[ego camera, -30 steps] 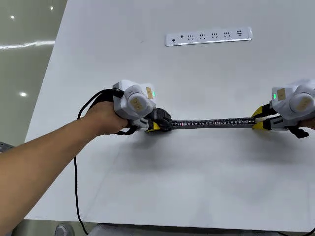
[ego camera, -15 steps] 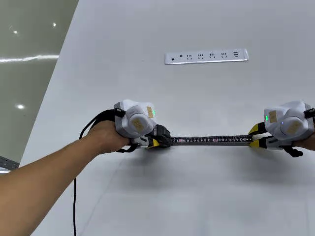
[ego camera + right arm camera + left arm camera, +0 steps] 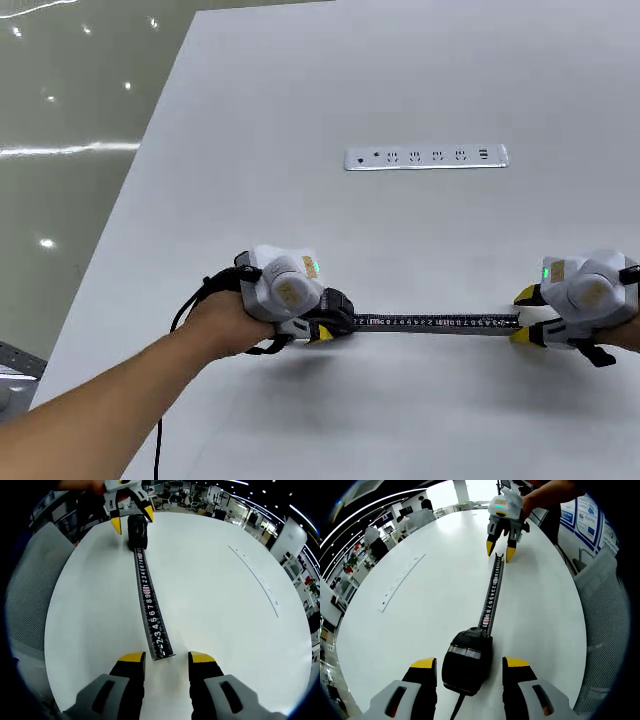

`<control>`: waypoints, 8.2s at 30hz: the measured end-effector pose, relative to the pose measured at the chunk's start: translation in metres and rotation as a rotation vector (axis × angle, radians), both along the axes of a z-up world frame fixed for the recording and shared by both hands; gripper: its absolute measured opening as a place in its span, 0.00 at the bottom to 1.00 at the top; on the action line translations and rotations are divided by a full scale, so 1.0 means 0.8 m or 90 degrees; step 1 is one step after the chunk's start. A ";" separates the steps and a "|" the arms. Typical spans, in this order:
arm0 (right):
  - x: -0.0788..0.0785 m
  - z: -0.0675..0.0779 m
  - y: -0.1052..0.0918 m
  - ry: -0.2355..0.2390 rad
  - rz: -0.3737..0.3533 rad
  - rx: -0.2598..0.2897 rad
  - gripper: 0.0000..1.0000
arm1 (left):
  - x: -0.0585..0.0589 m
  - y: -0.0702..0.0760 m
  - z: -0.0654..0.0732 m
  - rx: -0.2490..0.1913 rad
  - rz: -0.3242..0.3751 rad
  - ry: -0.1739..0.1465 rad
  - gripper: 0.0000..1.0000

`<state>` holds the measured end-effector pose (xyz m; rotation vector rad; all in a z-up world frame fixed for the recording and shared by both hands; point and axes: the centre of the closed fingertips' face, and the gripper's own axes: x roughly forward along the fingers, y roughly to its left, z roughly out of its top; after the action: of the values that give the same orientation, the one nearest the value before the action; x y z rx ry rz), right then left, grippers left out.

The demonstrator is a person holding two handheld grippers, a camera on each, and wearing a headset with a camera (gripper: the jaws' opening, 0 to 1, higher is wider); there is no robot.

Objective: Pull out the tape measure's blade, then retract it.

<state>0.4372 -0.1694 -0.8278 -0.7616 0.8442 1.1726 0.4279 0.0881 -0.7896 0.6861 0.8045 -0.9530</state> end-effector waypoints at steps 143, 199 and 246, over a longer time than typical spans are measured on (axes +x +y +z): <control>-0.203 0.180 0.020 0.050 -0.356 0.206 0.97 | -0.184 0.051 0.102 -0.165 0.646 0.028 0.98; -0.099 0.074 0.002 0.080 -0.166 0.074 0.76 | -0.077 0.005 0.026 -0.193 0.705 0.022 0.89; -0.006 0.001 0.004 0.092 0.064 -0.039 0.49 | -0.003 0.021 -0.006 -0.216 0.780 0.017 0.72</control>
<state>0.4326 -0.1661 -0.8266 -0.7828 0.9746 1.3078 0.4257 0.1052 -0.7948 -0.1724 0.8618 0.0394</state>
